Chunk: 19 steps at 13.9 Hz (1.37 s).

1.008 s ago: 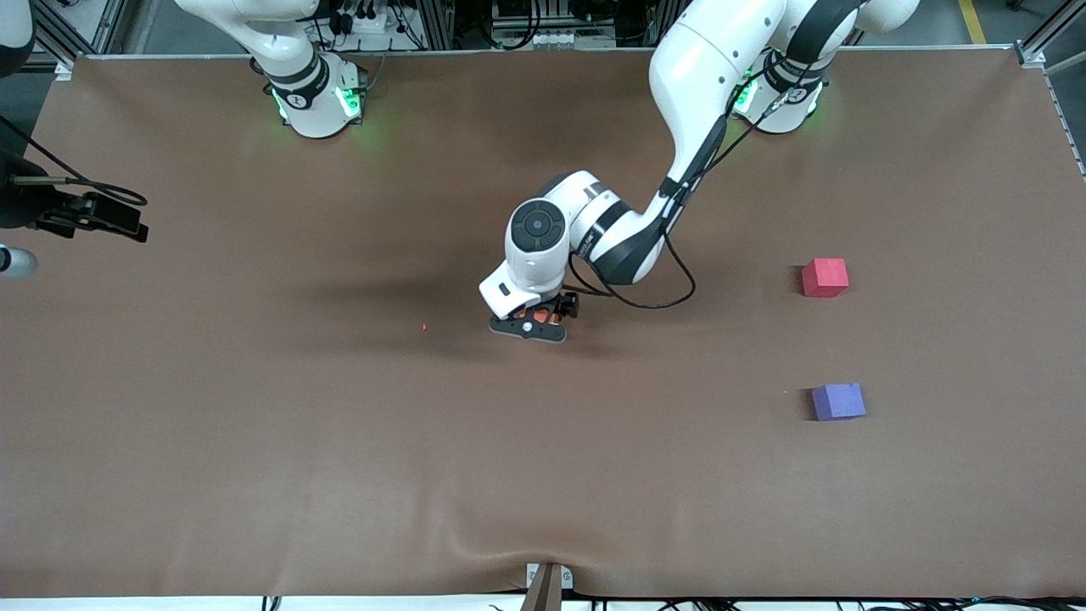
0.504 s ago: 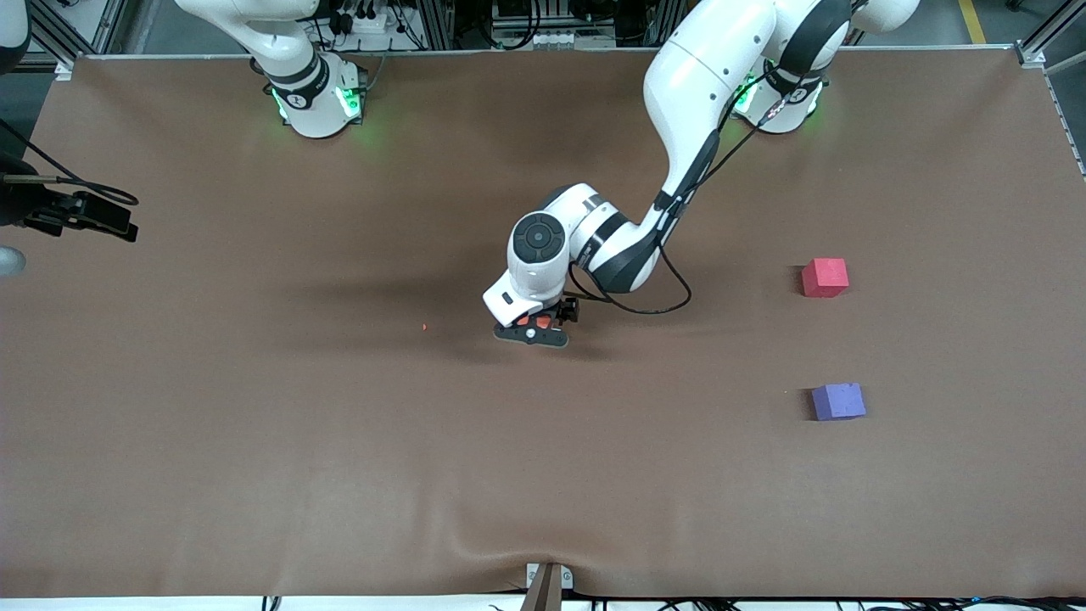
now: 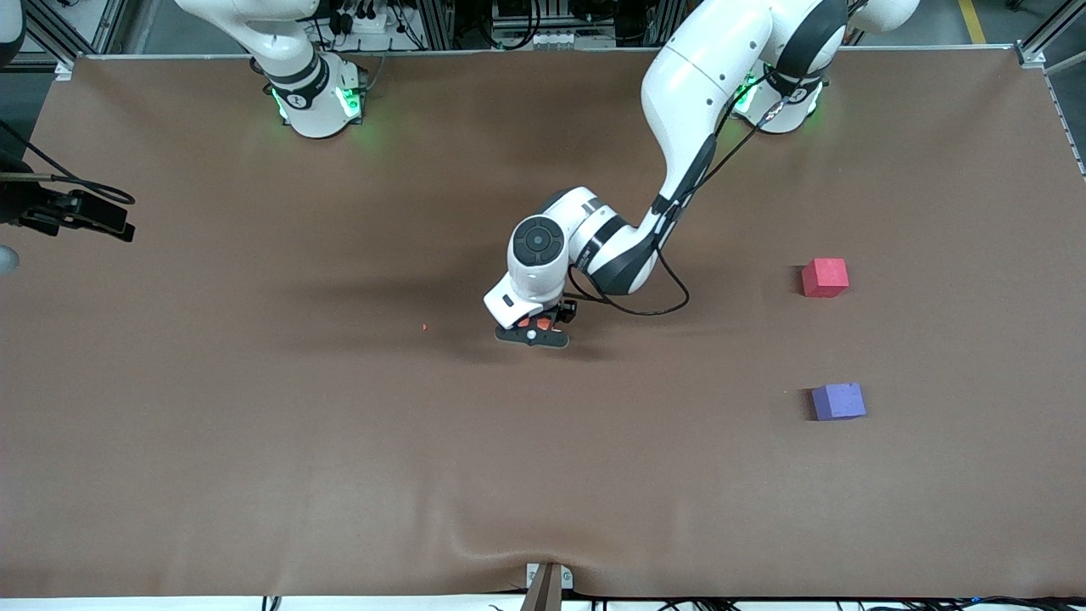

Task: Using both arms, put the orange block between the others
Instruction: 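Grasp the orange cube with the left gripper while the right gripper withdraws, then carry the orange cube with the left gripper between pink and purple cubes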

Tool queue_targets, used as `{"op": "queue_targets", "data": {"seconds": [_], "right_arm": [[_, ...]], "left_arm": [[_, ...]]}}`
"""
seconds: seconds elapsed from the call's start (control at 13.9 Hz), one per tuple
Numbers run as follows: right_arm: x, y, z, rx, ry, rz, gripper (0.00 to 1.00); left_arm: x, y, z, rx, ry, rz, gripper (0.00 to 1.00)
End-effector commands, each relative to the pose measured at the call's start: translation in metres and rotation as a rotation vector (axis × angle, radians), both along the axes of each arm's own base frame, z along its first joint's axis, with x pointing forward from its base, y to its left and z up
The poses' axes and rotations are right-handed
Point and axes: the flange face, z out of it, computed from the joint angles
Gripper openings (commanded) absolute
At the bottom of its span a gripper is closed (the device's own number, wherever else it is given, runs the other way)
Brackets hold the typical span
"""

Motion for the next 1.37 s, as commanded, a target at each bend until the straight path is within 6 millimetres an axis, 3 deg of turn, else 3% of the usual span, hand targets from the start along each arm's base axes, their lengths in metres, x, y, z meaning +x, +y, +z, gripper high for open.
{"op": "queue_targets", "data": {"seconds": [0.0,0.14,0.43,0.65,0.86,1.01,1.15,1.3], "right_arm": [[-0.004,0.001,0.008,0.030,0.000,-0.023,1.00],[-0.004,0.003,0.008,0.058,-0.001,-0.041,1.00],[-0.004,0.001,0.007,0.089,0.003,-0.054,1.00],[-0.003,-0.001,0.006,0.085,0.003,-0.044,1.00],[-0.002,-0.003,0.015,0.081,-0.017,-0.043,1.00],[-0.001,-0.002,0.015,0.078,-0.019,-0.043,1.00],[-0.002,-0.003,0.015,0.084,-0.019,-0.046,1.00],[-0.001,-0.001,0.015,0.078,-0.019,-0.040,1.00]], "left_arm": [[0.029,0.026,0.048,-0.022,-0.030,0.103,0.00],[0.052,0.061,0.102,-0.010,-0.022,0.146,0.00],[0.097,0.172,0.205,0.023,0.014,0.237,0.00],[0.122,0.274,0.250,0.051,0.058,0.233,0.00],[0.121,0.358,0.262,0.063,0.089,0.203,0.00],[0.119,0.428,0.256,0.068,0.115,0.159,0.00],[0.113,0.491,0.246,0.062,0.142,0.125,0.00],[0.105,0.533,0.225,0.053,0.154,0.117,0.00]]}}
